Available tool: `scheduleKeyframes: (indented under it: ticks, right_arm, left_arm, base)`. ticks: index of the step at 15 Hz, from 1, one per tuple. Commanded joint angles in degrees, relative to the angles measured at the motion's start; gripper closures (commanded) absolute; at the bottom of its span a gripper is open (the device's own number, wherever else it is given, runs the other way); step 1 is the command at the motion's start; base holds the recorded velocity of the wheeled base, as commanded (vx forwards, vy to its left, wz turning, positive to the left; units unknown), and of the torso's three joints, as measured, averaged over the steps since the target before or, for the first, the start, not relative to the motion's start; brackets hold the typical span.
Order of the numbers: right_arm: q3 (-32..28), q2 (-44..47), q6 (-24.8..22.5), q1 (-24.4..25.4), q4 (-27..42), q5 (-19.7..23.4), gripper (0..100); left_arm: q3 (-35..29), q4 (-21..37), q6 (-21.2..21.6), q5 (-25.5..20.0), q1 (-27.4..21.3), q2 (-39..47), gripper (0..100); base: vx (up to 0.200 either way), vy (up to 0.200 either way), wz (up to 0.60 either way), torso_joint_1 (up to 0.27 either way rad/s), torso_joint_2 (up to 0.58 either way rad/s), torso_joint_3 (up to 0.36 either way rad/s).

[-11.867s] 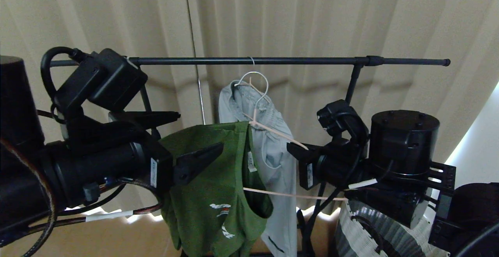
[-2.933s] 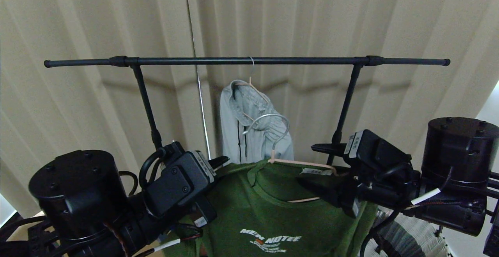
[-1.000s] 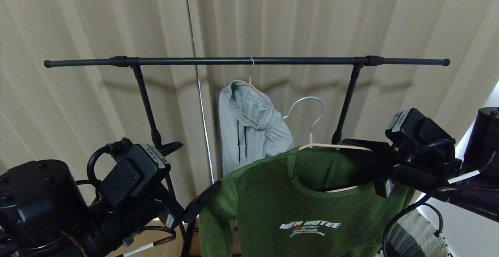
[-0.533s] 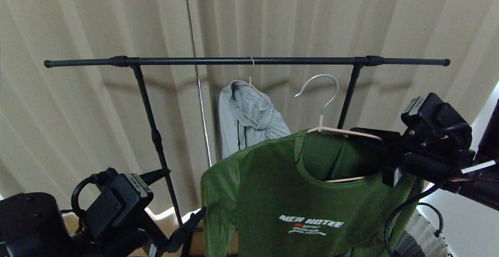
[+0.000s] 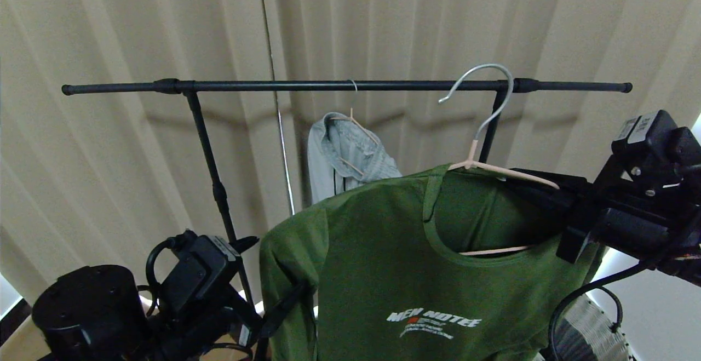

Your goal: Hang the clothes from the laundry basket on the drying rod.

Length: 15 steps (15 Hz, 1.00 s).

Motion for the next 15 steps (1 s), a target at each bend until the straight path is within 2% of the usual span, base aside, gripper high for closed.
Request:
scheduleKeyframes:
  ticks: [1,4,9,12,15]
  right_arm:
    - [0.04,-0.76,-0.05,0.37,0.0,-0.05,100]
    - [-0.58,-0.67,-0.05,-0.16,0.0,-0.23,100]
    - [-0.66,-0.76,-0.05,-3.41,0.0,-0.31,100]
    - [-1.54,-0.76,-0.05,-5.26,0.09,-0.31,100]
    - [-2.07,-0.67,-0.05,-7.98,0.09,-0.31,100]
  left_arm:
    - [0.34,-5.53,0.5,0.19,-0.02,9.35,100]
    - [2.63,-6.85,1.2,0.46,2.0,11.2,100]
    - [5.62,-6.85,6.48,0.02,6.66,1.88,100]
    - [5.71,-6.85,6.48,0.02,10.0,-3.04,100]
    - [5.71,-6.85,6.39,0.02,14.31,-3.57,100]
  base:
    - [0.0,0.0,0.0,0.0,0.0,0.0]
    - [0.0,0.0,0.0,0.0,0.0,0.0]
    - [0.0,0.0,0.0,0.0,0.0,0.0]
    - [0.0,0.0,0.0,0.0,0.0,0.0]
    - [0.0,0.0,0.0,0.0,0.0,0.0]
